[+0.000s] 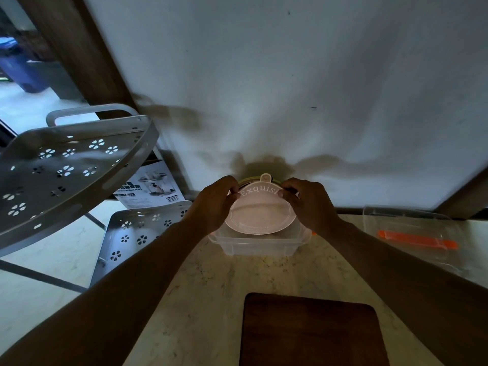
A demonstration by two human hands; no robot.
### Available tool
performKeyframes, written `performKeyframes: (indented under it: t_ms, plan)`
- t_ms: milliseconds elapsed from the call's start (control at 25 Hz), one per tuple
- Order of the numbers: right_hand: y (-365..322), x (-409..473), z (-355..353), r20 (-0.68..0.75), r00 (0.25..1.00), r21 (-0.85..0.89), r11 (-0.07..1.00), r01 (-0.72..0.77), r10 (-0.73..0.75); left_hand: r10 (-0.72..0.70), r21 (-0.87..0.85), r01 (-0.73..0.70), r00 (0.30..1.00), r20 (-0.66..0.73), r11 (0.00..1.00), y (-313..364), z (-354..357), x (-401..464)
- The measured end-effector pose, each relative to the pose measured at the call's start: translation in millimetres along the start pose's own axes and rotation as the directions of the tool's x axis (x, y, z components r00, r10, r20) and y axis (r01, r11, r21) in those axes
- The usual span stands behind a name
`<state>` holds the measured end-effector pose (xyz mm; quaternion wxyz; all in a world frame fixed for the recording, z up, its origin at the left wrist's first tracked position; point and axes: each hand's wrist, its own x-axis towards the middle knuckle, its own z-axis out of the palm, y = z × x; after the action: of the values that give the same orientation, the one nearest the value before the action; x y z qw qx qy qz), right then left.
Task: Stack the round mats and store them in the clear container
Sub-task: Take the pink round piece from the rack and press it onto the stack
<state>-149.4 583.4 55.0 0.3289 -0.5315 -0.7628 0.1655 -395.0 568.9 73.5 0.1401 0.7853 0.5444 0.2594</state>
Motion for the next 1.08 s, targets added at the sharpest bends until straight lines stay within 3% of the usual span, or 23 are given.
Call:
performKeyframes:
  t_ms: [320,600,800,1080]
  plan:
    - [-3.4,4.9,-2.4,0.018,1.000,0.037,0.999,-0.027,0.026,0.074,0.026,-0.074,0.997,-0.009,0.997,-1.8,-6.7,0.0]
    - [-11.9,15.4,-4.3,-0.025,1.000,0.085,0.996,-0.009,0.011,-0.017,0.032,0.022,0.990,-0.139,0.999,-3.7,-5.9,7.9]
    - [-8.5,16.3,4.8,-0.076,0.997,0.055,0.998,-0.018,0.022,-0.050,0.147,0.074,0.985,-0.165,0.986,-6.9,4.6,16.3]
    - [0.6,16.2,7.8,-0.007,0.999,-0.026,0.998,-0.052,0.052,-0.104,0.061,0.122,0.965,-0.241,0.991,-7.0,20.1,21.2]
